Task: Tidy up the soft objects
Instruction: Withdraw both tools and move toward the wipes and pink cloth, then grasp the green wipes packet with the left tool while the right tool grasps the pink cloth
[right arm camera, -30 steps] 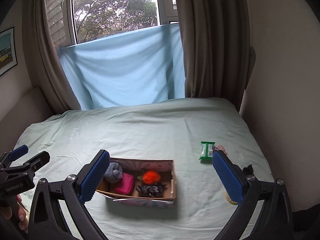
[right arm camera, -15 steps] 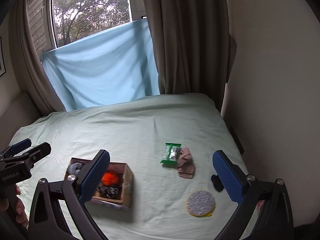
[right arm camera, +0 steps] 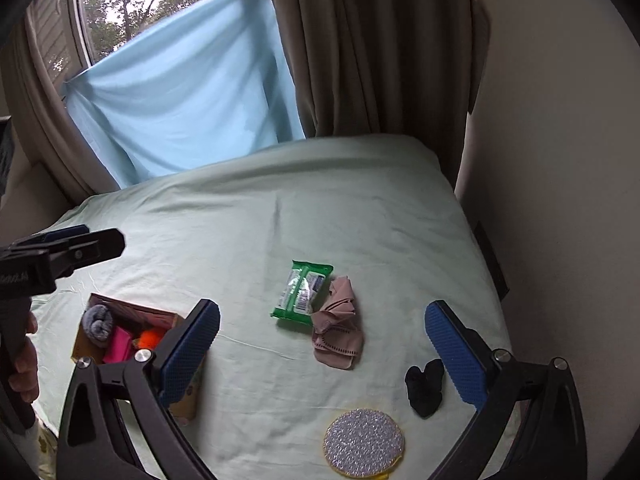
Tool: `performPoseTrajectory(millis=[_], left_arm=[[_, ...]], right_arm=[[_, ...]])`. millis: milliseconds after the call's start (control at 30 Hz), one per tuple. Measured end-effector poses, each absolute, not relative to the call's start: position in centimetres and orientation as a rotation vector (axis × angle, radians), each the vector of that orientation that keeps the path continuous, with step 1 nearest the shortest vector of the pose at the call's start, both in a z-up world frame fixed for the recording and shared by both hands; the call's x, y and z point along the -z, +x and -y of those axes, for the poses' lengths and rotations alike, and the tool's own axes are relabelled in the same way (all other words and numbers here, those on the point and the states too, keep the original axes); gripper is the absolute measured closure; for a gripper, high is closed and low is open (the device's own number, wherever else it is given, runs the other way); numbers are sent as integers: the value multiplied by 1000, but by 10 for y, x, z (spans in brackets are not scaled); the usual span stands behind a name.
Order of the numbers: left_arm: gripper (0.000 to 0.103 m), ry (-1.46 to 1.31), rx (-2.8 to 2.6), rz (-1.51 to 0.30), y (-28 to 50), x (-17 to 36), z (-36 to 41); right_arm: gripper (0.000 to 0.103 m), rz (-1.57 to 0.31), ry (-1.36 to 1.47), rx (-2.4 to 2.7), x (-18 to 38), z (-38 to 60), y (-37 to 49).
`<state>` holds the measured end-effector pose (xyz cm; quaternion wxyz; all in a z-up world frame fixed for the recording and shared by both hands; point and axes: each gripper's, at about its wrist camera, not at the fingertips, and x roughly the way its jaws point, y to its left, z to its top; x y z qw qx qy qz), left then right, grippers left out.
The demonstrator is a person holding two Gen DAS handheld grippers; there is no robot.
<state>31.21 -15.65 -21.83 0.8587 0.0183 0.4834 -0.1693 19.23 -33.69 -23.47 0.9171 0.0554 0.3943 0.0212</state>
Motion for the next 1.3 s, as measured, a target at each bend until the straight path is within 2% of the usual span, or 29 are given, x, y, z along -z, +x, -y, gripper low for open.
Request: performPoseTrajectory(millis=[533,600,667,733,867,900,967,1000,1067,1100,1133,1167,1233,1300], left_arm=[[1,92,459,-1384,440,411,233],[2,84,460,-1413,448,430,237],[3,85,462,-1430,453,447,240],[8,95,465,-1444,455,460,245],[16,93,483,-1478,453,485,253],[21,99,476,-1486,453,489,254],[24,125,458,-1474,451,494,255],[27,133,454,-1466,450,494,256],[36,158,449,-1450,448,493,257],[45,161,453,-1443,447,492,257],[49,159,458,-1439,447,491,256],[50,156,462,-1439,448,491,256],[54,148,462,-1436,447,490,254],[57,142,462,-1431,446,490,252]], right_arm=[[2,-992,150,-90,371,352,296],[6,-1011,158,-88,388,353,305],[16,-1042,163,-82,405,353,312],[22,-1065,167,-75,419,353,318],[28,-1093,159,-58,442,352,324],[29,-1099,155,-57,447,351,326],[40,-1124,149,-59,457,350,327],[41,-1135,153,-61,460,349,327],[43,-1136,156,-59,464,348,326],[45,-1131,147,-59,463,347,326],[53,-1128,137,-65,462,346,326],[61,-1128,131,-70,462,344,326],[70,-1127,127,-84,461,342,326],[72,-1126,115,-96,460,339,327]])
